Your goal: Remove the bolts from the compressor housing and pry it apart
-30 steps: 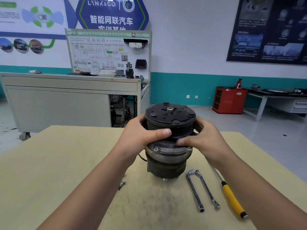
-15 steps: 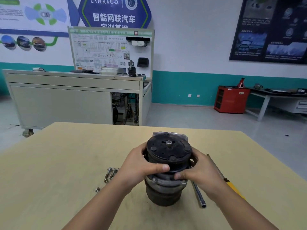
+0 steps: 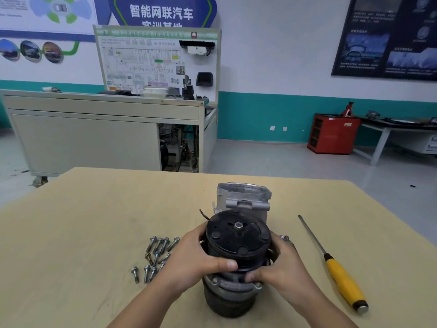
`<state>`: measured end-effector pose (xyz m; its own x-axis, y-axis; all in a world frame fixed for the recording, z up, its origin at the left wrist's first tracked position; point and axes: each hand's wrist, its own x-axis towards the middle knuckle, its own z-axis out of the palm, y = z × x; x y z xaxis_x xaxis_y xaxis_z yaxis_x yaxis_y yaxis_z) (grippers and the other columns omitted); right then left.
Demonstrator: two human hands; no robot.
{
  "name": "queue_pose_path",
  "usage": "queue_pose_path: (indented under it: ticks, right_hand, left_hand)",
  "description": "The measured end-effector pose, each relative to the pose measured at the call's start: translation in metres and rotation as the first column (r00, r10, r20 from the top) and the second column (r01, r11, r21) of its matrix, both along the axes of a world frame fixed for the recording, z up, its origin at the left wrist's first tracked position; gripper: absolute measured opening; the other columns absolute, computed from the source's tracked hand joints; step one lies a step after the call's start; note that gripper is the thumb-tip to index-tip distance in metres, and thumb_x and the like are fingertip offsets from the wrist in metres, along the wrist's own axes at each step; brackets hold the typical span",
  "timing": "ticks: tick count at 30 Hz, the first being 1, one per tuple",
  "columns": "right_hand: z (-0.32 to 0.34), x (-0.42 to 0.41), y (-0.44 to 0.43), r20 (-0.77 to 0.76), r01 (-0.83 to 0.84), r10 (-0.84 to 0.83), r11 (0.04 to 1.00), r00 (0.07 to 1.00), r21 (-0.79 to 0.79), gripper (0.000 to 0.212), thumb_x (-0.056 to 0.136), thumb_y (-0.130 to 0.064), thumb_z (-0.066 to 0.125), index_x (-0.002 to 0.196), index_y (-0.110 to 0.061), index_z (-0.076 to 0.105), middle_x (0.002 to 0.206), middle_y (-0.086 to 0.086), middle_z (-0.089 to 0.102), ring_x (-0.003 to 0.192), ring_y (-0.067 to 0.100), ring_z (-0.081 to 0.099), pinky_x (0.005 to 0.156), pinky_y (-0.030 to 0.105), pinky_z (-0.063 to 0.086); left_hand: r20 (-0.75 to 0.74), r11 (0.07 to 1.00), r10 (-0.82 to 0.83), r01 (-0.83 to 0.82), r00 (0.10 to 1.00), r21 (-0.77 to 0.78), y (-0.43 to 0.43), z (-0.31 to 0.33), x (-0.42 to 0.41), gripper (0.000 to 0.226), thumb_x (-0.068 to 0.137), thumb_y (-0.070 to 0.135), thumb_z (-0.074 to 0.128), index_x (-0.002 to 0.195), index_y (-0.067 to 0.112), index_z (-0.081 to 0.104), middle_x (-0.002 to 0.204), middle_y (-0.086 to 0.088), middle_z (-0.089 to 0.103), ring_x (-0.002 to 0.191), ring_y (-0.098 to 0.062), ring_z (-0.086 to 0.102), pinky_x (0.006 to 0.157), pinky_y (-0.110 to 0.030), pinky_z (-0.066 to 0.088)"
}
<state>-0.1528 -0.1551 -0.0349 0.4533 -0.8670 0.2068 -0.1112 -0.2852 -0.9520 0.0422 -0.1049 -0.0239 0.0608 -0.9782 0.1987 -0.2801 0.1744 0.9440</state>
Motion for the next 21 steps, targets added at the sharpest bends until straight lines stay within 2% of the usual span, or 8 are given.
queue_pose_path:
  ticks: [2, 5, 9, 12, 16, 19, 21]
  right_hand:
    - [0.0, 0.0, 0.002, -0.018, 0.0, 0.0, 1.0, 1.0, -0.01, 0.087, 0.026, -0.02, 0.085, 0.109, -0.023, 0.061, 0.102, -0.014, 0.071, 0.096, 0.001, 0.064, 0.08, 0.016, 0.049]
    - [0.0, 0.0, 0.003, -0.036, -0.006, 0.005, 1.0, 0.999, -0.03, 0.087, 0.027, -0.022, 0.086, 0.11, -0.025, 0.059, 0.103, -0.019, 0.069, 0.097, -0.003, 0.062, 0.08, 0.013, 0.048]
    - [0.003, 0.0, 0.006, -0.053, -0.006, 0.003, 0.998, 0.999, -0.057, 0.085, 0.033, -0.023, 0.087, 0.112, -0.029, 0.057, 0.104, -0.026, 0.067, 0.099, -0.007, 0.06, 0.079, 0.008, 0.045]
    - [0.004, -0.001, 0.008, -0.06, -0.005, 0.0, 0.995, 0.998, -0.096, 0.079, 0.039, -0.022, 0.086, 0.111, -0.031, 0.056, 0.103, -0.031, 0.065, 0.099, -0.011, 0.058, 0.077, 0.004, 0.042]
    - [0.004, -0.002, 0.01, -0.049, -0.001, -0.003, 0.996, 0.999, -0.085, 0.078, 0.041, -0.03, 0.086, 0.113, -0.035, 0.054, 0.105, -0.033, 0.063, 0.101, -0.014, 0.055, 0.078, 0.001, 0.04]
    - [0.003, -0.002, 0.015, -0.055, 0.049, -0.054, 0.994, 0.997, -0.102, 0.074, 0.046, -0.029, 0.083, 0.112, -0.041, 0.052, 0.106, -0.034, 0.062, 0.102, -0.017, 0.053, 0.079, 0.0, 0.038]
    - [0.004, -0.005, 0.019, -0.064, 0.08, -0.089, 0.988, 0.994, -0.134, 0.074, 0.052, -0.028, 0.084, 0.116, -0.044, 0.05, 0.109, -0.037, 0.06, 0.107, -0.018, 0.05, 0.084, 0.002, 0.038]
  left_hand:
    - [0.016, 1.0, 0.001, -0.001, 1.0, -0.01, 0.003, -0.002, 0.0, 0.084, 0.035, 0.053, 0.088, 0.114, 0.036, 0.064, 0.111, 0.018, 0.069, 0.108, -0.001, 0.061, 0.091, -0.026, 0.048]
    - [0.018, 1.0, 0.012, -0.011, 1.0, -0.026, 0.005, -0.004, 0.0, 0.079, 0.037, 0.052, 0.087, 0.112, 0.042, 0.063, 0.112, 0.019, 0.069, 0.108, 0.0, 0.061, 0.091, -0.027, 0.048]
    - [0.007, 1.0, 0.011, -0.011, 1.0, -0.028, 0.006, -0.007, -0.001, 0.086, 0.037, 0.061, 0.087, 0.115, 0.038, 0.061, 0.114, 0.016, 0.069, 0.109, -0.003, 0.062, 0.094, -0.034, 0.049]
    - [0.019, 0.999, -0.001, 0.002, 1.0, -0.039, 0.006, -0.008, -0.002, 0.085, 0.039, 0.062, 0.085, 0.116, 0.038, 0.059, 0.114, 0.016, 0.068, 0.109, -0.003, 0.062, 0.094, -0.034, 0.049]
    - [0.03, 0.999, -0.022, 0.023, 0.999, -0.037, 0.008, -0.007, -0.004, 0.079, 0.046, 0.055, 0.082, 0.118, 0.035, 0.055, 0.114, 0.021, 0.067, 0.108, 0.002, 0.06, 0.09, -0.021, 0.047]
    - [0.026, 0.997, 0.015, -0.013, 1.0, -0.08, 0.018, -0.006, -0.012, 0.069, 0.053, 0.054, 0.079, 0.115, 0.039, 0.052, 0.111, 0.035, 0.062, 0.105, 0.014, 0.057, 0.081, -0.005, 0.041]
    - [0.053, 0.991, 0.075, -0.069, 0.996, -0.113, 0.028, -0.008, -0.015, 0.06, 0.066, 0.052, 0.079, 0.116, 0.045, 0.047, 0.112, 0.043, 0.057, 0.106, 0.022, 0.05, 0.08, 0.002, 0.037]
